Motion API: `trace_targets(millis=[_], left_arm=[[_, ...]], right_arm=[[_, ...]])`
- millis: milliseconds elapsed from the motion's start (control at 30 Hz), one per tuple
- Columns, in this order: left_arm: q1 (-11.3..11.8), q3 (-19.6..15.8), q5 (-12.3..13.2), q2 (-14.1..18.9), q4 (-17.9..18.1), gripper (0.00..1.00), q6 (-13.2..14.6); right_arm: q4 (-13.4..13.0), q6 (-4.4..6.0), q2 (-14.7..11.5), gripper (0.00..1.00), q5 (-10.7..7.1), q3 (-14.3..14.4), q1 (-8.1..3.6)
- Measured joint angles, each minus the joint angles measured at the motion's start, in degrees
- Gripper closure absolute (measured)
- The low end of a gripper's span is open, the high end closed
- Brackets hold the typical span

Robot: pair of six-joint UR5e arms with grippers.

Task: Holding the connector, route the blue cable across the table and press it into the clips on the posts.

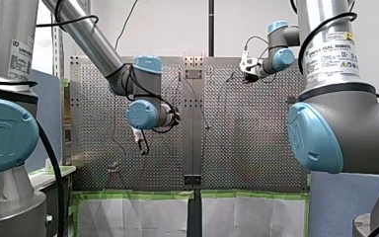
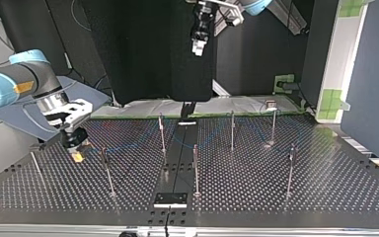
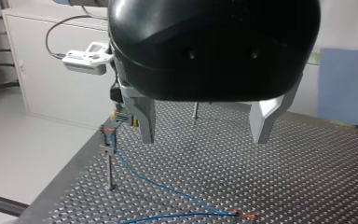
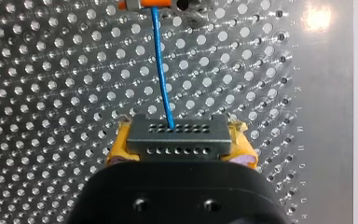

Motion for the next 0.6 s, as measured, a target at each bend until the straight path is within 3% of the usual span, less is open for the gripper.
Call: trace_targets(millis=[600], left_arm=[[0.0,-0.9,0.2,0.0,0.1,0.00,0.0]], right_arm=[[0.0,-0.02,0.0,1.00,0.00,0.0,-0.03]])
